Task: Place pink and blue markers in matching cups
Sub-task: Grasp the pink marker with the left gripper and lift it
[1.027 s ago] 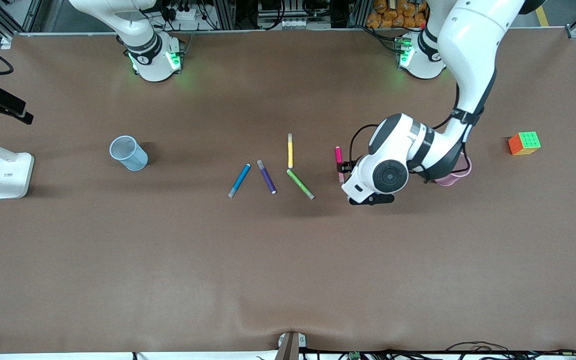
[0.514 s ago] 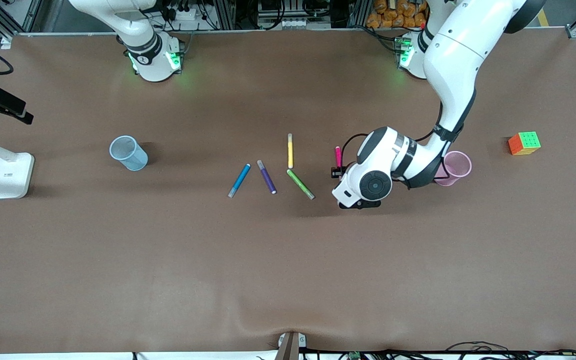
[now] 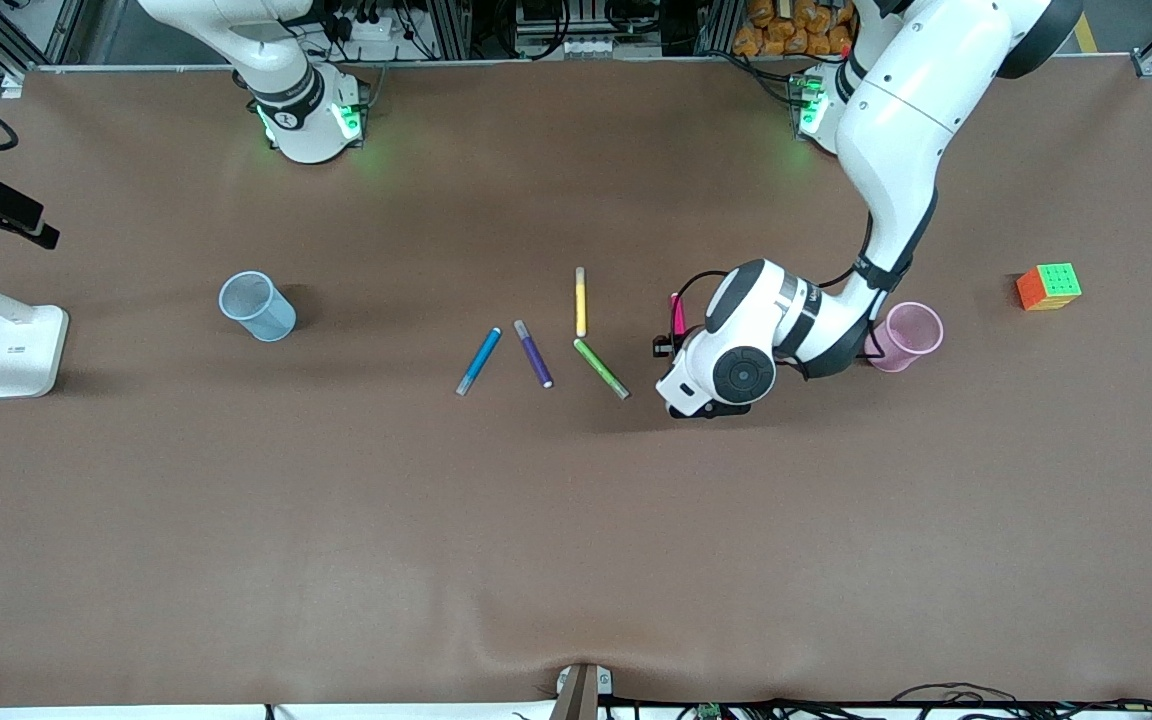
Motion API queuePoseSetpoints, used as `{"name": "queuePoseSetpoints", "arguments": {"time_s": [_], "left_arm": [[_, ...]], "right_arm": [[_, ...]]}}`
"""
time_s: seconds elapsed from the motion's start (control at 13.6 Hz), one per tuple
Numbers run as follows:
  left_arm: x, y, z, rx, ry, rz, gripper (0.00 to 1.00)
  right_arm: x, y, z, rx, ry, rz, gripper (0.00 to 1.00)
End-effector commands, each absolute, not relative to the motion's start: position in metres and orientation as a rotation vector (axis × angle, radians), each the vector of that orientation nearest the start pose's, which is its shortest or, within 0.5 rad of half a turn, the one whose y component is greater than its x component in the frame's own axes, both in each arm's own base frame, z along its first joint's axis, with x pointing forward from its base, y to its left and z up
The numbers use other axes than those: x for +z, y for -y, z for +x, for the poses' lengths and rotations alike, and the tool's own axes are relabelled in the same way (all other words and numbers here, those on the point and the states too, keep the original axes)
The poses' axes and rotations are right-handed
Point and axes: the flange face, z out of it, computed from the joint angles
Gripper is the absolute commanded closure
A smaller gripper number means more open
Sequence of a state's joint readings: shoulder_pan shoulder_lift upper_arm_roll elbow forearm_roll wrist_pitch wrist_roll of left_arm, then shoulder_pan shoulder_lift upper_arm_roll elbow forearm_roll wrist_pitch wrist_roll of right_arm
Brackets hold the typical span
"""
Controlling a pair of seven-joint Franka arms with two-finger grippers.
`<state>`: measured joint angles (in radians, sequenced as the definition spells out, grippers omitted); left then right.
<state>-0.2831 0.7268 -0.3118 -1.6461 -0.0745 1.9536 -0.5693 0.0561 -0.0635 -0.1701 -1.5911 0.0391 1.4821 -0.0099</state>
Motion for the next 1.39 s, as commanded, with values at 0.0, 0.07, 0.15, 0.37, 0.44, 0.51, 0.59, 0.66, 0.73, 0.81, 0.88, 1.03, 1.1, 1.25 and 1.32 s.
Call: {"name": "queuePoseSetpoints", "arguments": {"time_s": [0.0, 0.07, 0.15, 0.37, 0.44, 0.51, 0.59, 0.66, 0.73, 0.81, 0.88, 1.03, 1.1, 1.25, 1.32], "left_arm": [[0.184, 0.361, 0.535, 0.750, 0.087, -3.082, 0.51], [0.181, 0.360, 0.534, 0.754, 0.086, -3.078, 0.53], [0.174, 0.361, 0.532, 0.770, 0.085, -3.071, 0.55], [0.166, 0.362, 0.531, 0.760, 0.085, -3.074, 0.57], [0.164, 0.362, 0.532, 0.761, 0.087, -3.072, 0.57], [0.164, 0.362, 0.531, 0.763, 0.090, -3.071, 0.59], [0.162, 0.361, 0.531, 0.765, 0.092, -3.069, 0.63], [0.162, 0.361, 0.531, 0.765, 0.092, -3.069, 0.66], [0.161, 0.361, 0.531, 0.767, 0.092, -3.068, 0.68], [0.161, 0.359, 0.532, 0.766, 0.097, -3.068, 0.68], [0.161, 0.359, 0.532, 0.768, 0.096, -3.067, 0.69], [0.160, 0.359, 0.531, 0.771, 0.098, -3.065, 0.74], [0.160, 0.358, 0.532, 0.771, 0.100, -3.065, 0.76], [0.159, 0.357, 0.532, 0.770, 0.102, -3.065, 0.88], [0.158, 0.357, 0.532, 0.772, 0.102, -3.064, 1.00]], "right_arm": [[0.643, 0.061, 0.519, 0.065, -0.175, -3.082, 0.00], [0.642, 0.060, 0.519, 0.068, -0.172, -3.082, 0.00], [0.640, 0.061, 0.520, 0.072, -0.177, -3.080, 0.00], [0.624, 0.061, 0.534, 0.117, -0.181, -3.084, 0.00], [0.615, 0.060, 0.541, 0.140, -0.180, -3.086, 0.00], [0.611, 0.057, 0.547, 0.152, -0.170, -3.100, 0.00], [0.599, 0.057, 0.554, 0.186, -0.169, -3.107, 0.00], [0.585, 0.058, 0.559, 0.226, -0.172, -3.108, 0.00], [0.574, 0.058, 0.565, 0.257, -0.172, -3.108, 0.00], [0.572, 0.058, 0.566, 0.262, -0.172, -3.106, 0.00], [0.572, 0.054, 0.566, 0.262, -0.163, -3.107, 0.00], [0.568, 0.052, 0.566, 0.284, -0.161, -3.106, 0.00], [0.557, 0.051, 0.568, 0.315, -0.168, -3.104, 0.00], [0.518, 0.055, 0.587, 0.366, -0.176, -3.087, 0.00], [0.512, 0.047, 0.595, 0.339, -0.168, -3.096, 0.00]]}}
